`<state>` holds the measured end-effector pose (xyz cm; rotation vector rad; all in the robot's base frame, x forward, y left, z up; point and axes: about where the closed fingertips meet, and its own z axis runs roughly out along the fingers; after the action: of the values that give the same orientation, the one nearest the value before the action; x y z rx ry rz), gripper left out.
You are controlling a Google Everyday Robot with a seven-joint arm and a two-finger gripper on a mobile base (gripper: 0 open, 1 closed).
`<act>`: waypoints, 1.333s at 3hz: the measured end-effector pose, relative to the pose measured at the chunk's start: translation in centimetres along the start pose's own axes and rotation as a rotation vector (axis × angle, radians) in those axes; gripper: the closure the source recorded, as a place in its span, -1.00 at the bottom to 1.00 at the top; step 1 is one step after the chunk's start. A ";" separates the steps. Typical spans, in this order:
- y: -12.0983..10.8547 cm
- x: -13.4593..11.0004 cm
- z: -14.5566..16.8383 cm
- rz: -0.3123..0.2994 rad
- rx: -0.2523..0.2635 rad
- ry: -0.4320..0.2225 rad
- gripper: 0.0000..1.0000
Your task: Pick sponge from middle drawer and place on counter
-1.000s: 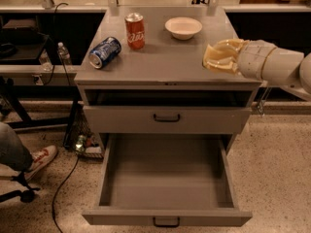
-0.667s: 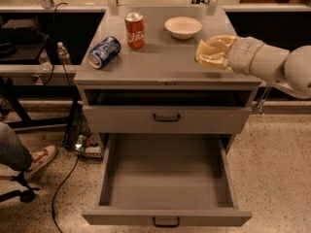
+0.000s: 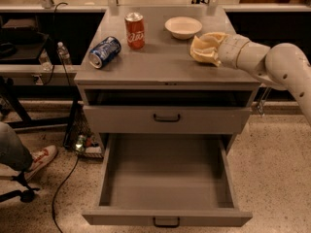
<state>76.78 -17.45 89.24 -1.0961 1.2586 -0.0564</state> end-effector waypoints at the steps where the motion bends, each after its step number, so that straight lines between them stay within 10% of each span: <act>1: -0.5 1.1 1.8 0.014 0.004 -0.005 0.17; 4: -1.8 1.6 2.9 0.024 0.011 -0.019 -1.00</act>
Offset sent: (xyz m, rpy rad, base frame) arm 0.0443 -0.0044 -0.0066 0.0405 0.0000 -0.0059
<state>80.56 -17.48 88.96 -1.0695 1.2531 -0.0353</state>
